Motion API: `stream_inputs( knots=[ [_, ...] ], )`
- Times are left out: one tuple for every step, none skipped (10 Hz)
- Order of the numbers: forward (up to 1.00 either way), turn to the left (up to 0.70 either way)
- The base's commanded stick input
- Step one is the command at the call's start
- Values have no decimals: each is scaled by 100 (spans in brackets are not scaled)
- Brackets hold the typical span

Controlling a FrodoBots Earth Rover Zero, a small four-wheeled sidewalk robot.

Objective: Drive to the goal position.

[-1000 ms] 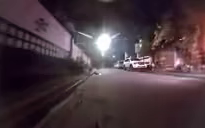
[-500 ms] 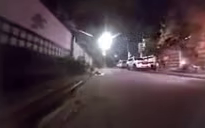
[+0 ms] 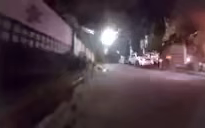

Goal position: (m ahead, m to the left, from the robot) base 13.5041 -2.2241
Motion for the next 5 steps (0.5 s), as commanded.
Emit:
stream_inputs(
  knots=[
    [70,-31],
    [70,-18],
    [70,-8],
    [70,-1],
    [70,-4]
  ],
)
